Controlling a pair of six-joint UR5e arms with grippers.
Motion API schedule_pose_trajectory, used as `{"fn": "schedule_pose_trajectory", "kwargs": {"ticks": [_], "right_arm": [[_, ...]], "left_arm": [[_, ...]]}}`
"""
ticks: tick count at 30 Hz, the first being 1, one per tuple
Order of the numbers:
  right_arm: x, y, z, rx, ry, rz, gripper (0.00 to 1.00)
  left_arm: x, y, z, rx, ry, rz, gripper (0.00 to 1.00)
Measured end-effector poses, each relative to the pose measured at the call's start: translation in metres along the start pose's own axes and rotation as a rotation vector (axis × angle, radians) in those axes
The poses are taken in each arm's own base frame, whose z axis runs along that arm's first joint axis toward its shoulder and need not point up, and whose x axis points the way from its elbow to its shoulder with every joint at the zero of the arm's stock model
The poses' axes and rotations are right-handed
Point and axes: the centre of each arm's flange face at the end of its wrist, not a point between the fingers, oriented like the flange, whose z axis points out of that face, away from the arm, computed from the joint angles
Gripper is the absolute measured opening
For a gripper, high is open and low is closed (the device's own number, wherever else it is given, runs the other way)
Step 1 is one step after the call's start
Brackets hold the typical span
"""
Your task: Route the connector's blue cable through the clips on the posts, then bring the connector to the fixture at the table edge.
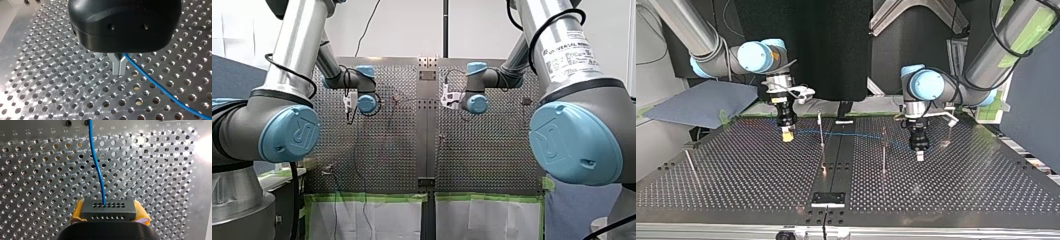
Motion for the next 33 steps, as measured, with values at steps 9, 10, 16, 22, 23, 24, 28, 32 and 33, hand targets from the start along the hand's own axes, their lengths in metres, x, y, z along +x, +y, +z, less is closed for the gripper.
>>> {"fn": "schedule_pose_trajectory", "kwargs": {"ticks": [9, 10, 16, 22, 23, 24, 28, 32, 33], "right_arm": [[-0.001, 0.001, 0.000, 0.006, -0.007, -0.001, 0.00], [-0.002, 0.001, 0.000, 0.007, -0.008, -0.001, 0.00], [-0.002, 0.001, -0.001, 0.010, -0.014, -0.002, 0.00], [-0.003, 0.000, -0.001, 0.012, -0.017, 0.000, 0.00], [-0.003, 0.001, -0.001, 0.012, -0.018, -0.001, 0.00], [-0.003, 0.001, -0.001, 0.012, -0.019, -0.001, 0.00], [-0.003, 0.000, -0.001, 0.012, -0.022, -0.001, 0.00], [-0.004, 0.000, -0.002, 0.012, -0.024, -0.001, 0.00], [-0.004, 0.000, -0.002, 0.012, -0.027, -0.002, 0.00]], "left_arm": [[0.003, 0.000, -0.004, 0.002, 0.032, -0.009, 0.02], [0.003, 0.000, -0.005, 0.004, 0.034, -0.003, 0.02], [0.006, -0.005, -0.009, 0.038, 0.056, 0.003, 0.38], [0.007, -0.006, -0.009, 0.082, 0.071, -0.028, 1.00], [0.008, -0.006, -0.010, 0.090, 0.078, -0.034, 1.00], [0.008, -0.007, -0.010, 0.094, 0.084, -0.038, 1.00], [0.010, -0.007, -0.013, 0.102, 0.110, -0.040, 1.00], [0.011, -0.006, -0.016, 0.108, 0.131, -0.045, 1.00], [0.011, -0.006, -0.017, 0.111, 0.138, -0.049, 1.00]]}}
